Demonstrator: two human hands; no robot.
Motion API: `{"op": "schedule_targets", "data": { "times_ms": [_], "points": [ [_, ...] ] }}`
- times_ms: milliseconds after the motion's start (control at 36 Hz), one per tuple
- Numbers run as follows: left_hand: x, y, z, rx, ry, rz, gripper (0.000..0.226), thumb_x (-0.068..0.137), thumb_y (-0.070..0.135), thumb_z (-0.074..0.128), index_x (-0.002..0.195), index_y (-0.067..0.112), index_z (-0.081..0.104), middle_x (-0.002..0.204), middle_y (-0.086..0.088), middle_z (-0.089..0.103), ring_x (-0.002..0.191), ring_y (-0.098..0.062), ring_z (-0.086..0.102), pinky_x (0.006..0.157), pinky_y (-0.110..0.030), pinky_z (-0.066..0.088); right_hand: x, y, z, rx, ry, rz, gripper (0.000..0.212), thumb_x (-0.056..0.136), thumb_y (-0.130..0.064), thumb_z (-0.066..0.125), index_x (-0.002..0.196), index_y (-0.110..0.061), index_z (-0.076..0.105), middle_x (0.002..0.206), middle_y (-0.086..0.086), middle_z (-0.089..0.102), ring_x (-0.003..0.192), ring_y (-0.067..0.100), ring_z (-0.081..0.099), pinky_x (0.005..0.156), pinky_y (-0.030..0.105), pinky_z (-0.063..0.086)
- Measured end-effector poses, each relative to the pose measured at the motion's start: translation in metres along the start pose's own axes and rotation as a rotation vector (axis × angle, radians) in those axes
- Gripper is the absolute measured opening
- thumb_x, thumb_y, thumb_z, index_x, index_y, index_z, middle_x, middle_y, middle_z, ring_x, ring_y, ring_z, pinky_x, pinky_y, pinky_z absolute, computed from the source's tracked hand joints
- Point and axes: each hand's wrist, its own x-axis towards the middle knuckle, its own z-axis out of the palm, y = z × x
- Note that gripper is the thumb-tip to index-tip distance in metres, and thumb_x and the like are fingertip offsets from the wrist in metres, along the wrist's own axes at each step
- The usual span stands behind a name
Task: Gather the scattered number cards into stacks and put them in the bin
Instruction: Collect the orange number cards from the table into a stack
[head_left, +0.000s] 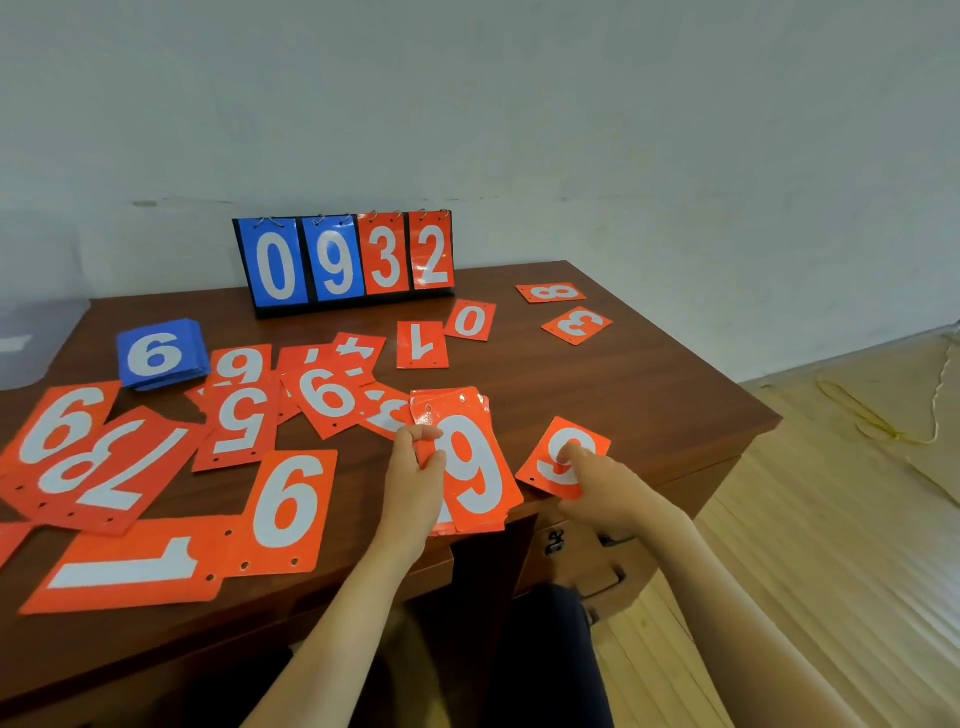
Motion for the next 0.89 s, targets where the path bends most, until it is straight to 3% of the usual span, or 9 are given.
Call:
{"op": "schedule_targets", "data": {
  "times_ms": [139, 194, 306, 361, 417, 500, 639, 750, 889],
  "points": [
    [0.001, -0.003, -0.003, -0.003, 0.004, -0.006, 0.02, 0.096, 0.015, 0.05, 0.111, 0.029, 0.046, 0.137, 0.0, 0.044, 0.122, -0.02, 0.047, 0.09, -0.036, 0.052, -0.001, -0.001, -0.009, 0.131, 0.051, -0.046, 0.03, 0.094, -0.031, 0.051, 0.123, -0.025, 0.056, 0.129, -0.001, 0.057, 0.115, 0.019, 0.055, 0.094, 0.029, 0.045],
    [0.002, -0.004, -0.005, -0.009, 0.012, -0.004, 0.02, 0.096, 0.015, 0.051, 0.111, 0.028, 0.047, 0.137, 0.001, 0.044, 0.122, -0.02, 0.047, 0.092, -0.038, 0.052, 0.001, 0.0, -0.01, 0.247, 0.055, -0.07, 0.025, 0.094, -0.035, 0.052, 0.114, -0.025, 0.063, 0.117, -0.004, 0.064, 0.108, 0.018, 0.06, 0.094, 0.033, 0.048],
    [0.004, -0.005, -0.01, -0.028, 0.036, 0.016, 0.018, 0.096, 0.015, 0.051, 0.107, 0.029, 0.047, 0.136, 0.0, 0.046, 0.122, -0.022, 0.048, 0.092, -0.039, 0.052, -0.001, -0.011, -0.011, 0.86, 0.055, -0.095, 0.017, 0.091, -0.028, 0.061, 0.101, -0.016, 0.067, 0.101, 0.006, 0.072, 0.091, 0.022, 0.069, 0.084, 0.037, 0.054],
    [0.005, -0.005, -0.014, -0.029, 0.06, 0.052, 0.019, 0.096, 0.014, 0.05, 0.102, 0.032, 0.047, 0.136, 0.0, 0.046, 0.124, -0.023, 0.047, 0.094, -0.039, 0.05, 0.003, -0.018, -0.009, 1.148, 0.064, -0.068, 0.019, 0.088, -0.022, 0.065, 0.104, -0.013, 0.065, 0.105, 0.011, 0.072, 0.093, 0.025, 0.07, 0.082, 0.036, 0.058],
    [0.006, -0.005, -0.02, -0.017, 0.094, 0.082, 0.019, 0.096, 0.012, 0.05, 0.105, 0.029, 0.047, 0.136, 0.0, 0.046, 0.125, -0.021, 0.045, 0.094, -0.035, 0.047, 0.009, -0.025, -0.008, 1.275, 0.084, -0.06, 0.032, 0.084, -0.022, 0.068, 0.113, -0.011, 0.06, 0.107, 0.011, 0.071, 0.097, 0.026, 0.068, 0.087, 0.039, 0.056],
    [0.011, -0.006, -0.029, -0.019, 0.13, 0.098, 0.02, 0.096, 0.012, 0.05, 0.106, 0.029, 0.047, 0.134, 0.002, 0.046, 0.125, -0.021, 0.045, 0.095, -0.037, 0.048, 0.018, -0.034, -0.007, 1.356, 0.122, -0.044, 0.046, 0.08, -0.024, 0.073, 0.119, -0.009, 0.056, 0.109, 0.012, 0.07, 0.099, 0.028, 0.068, 0.091, 0.042, 0.053],
    [0.018, -0.006, -0.04, -0.037, 0.152, 0.084, 0.022, 0.096, 0.012, 0.049, 0.098, 0.034, 0.048, 0.138, 0.001, 0.044, 0.126, -0.022, 0.044, 0.095, -0.04, 0.05, 0.03, -0.051, -0.006, 1.396, 0.209, -0.043, 0.037, 0.082, -0.025, 0.071, 0.115, -0.016, 0.057, 0.108, 0.006, 0.069, 0.099, 0.022, 0.068, 0.09, 0.04, 0.054],
    [0.023, -0.003, -0.047, -0.044, 0.169, 0.089, 0.024, 0.096, 0.012, 0.048, 0.092, 0.036, 0.048, 0.138, 0.001, 0.045, 0.126, -0.022, 0.044, 0.097, -0.042, 0.049, 0.037, -0.062, -0.011, 1.394, 0.357, -0.071, 0.031, 0.086, -0.024, 0.066, 0.114, -0.018, 0.056, 0.104, 0.001, 0.069, 0.094, 0.015, 0.068, 0.075, 0.027, 0.057],
    [0.03, 0.001, -0.056, -0.013, 0.184, 0.145, 0.02, 0.096, 0.01, 0.046, 0.106, 0.027, 0.048, 0.133, 0.001, 0.047, 0.121, -0.017, 0.045, 0.095, -0.033, 0.048, 0.05, -0.069, -0.018, 1.348, 0.46, -0.063, 0.02, 0.09, -0.026, 0.062, 0.108, -0.023, 0.055, 0.099, -0.006, 0.068, 0.089, 0.009, 0.067, 0.069, 0.022, 0.054]
  ]
}}
